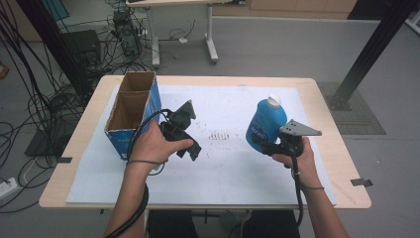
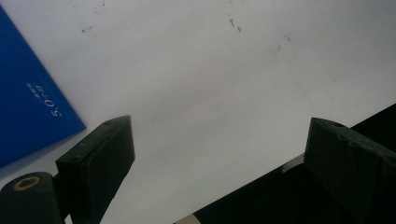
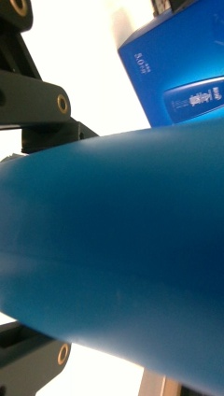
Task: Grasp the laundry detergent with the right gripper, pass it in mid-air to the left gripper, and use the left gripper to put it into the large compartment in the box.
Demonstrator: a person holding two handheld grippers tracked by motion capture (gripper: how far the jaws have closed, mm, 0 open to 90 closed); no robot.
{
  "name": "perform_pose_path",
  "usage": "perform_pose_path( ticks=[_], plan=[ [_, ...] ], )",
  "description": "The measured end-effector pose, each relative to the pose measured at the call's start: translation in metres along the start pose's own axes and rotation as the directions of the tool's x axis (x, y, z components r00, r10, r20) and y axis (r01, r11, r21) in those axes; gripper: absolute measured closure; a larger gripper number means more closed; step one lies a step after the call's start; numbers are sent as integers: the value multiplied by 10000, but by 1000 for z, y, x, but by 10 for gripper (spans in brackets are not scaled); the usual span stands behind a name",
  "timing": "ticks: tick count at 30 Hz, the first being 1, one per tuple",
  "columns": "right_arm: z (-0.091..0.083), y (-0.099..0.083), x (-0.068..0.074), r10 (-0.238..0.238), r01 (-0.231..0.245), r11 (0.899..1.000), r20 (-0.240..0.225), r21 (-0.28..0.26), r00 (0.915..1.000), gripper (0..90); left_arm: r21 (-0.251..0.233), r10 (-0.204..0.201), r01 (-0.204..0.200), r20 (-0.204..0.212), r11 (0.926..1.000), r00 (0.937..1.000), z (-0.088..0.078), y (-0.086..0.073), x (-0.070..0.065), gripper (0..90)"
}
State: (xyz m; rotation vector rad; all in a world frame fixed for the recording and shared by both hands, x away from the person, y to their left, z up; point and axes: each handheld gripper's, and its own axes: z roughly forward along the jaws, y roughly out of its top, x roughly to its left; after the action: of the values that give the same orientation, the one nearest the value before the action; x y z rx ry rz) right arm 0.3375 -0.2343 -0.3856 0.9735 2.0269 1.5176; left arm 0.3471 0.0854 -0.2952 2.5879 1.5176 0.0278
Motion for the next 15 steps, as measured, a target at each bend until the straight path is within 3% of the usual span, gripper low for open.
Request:
perform_pose_path(
  ticks=[8, 15],
  plan=[
    [-5, 17, -4, 66, -69, 9999, -303, -97, 9995, 399, 100, 354, -352, -198, 9993, 9992, -14, -1, -2, 91],
    [-9, 31, -8, -121, 123, 9999, -424, 41, 9990, 399, 63, 939, -937, -222, 9956, 9953, -34, 1, -2, 91]
  ],
)
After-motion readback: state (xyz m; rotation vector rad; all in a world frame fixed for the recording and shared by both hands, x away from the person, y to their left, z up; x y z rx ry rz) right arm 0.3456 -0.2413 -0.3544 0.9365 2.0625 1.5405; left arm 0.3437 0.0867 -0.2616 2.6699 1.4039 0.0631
